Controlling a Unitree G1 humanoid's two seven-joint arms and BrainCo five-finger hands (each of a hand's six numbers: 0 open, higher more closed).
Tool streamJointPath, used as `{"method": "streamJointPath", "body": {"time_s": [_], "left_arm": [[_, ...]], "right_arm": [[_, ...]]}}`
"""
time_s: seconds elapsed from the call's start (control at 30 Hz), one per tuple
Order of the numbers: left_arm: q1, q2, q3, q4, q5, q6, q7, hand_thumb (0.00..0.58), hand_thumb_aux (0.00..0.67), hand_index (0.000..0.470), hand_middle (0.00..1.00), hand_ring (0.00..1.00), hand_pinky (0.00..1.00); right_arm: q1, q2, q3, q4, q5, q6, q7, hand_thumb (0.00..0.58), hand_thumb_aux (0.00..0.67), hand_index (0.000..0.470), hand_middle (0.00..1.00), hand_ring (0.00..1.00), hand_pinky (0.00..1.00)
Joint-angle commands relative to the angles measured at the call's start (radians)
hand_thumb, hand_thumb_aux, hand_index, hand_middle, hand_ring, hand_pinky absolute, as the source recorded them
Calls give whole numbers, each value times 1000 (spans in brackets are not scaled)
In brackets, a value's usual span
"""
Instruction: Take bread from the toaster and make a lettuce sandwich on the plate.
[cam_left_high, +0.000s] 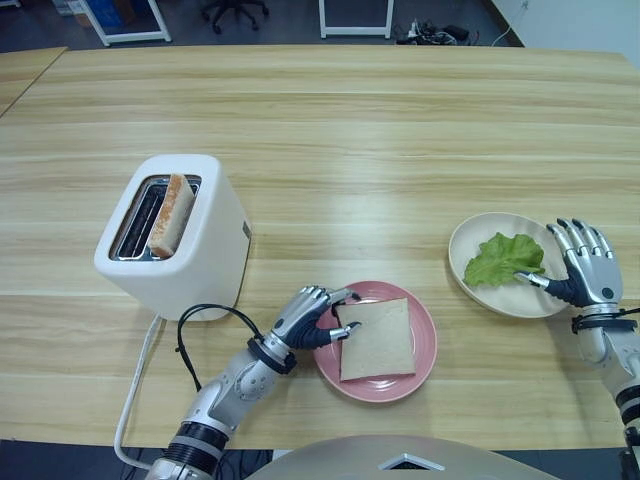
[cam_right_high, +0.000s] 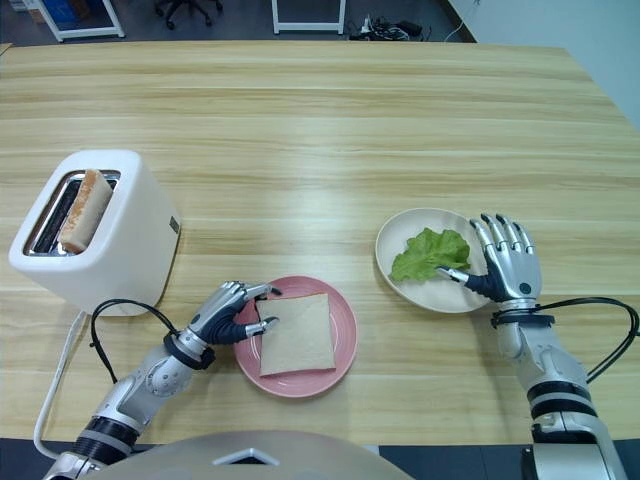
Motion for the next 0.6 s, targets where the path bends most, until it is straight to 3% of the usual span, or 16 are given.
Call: {"method": "streamJointPath", "body": {"time_s": [0.03,0.27,0.3,0.33,0.43,0.53,0.6], "left_arm": [[20,22,11,-86,67,21,38,0,0,0,0,0,0],[46,35,13,-153,71,46,48,0,0,0,0,0,0],[48,35,10,-155,72,48,50,0,0,0,0,0,0],[50,35,8,-156,73,50,51,0,0,0,0,0,0],[56,36,7,-159,69,55,55,0,0,0,0,0,0],[63,39,9,-164,64,58,58,0,0,0,0,0,0],[68,40,8,-161,61,59,61,0,0,0,0,0,0]], "right_arm": [[-36,-50,63,15,8,8,93,0,0,0,0,0,0],[-65,-85,133,17,21,-1,162,0,0,0,0,0,0],[-67,-88,139,18,23,-2,165,190,121,85,0,0,0],[-69,-92,144,19,25,-1,165,447,349,245,0,0,0],[-75,-101,158,22,29,-1,163,557,536,376,0,0,0],[-80,-106,170,16,29,0,150,580,654,459,0,0,0],[-77,-107,174,8,34,-3,139,580,670,470,0,0,0]]}}
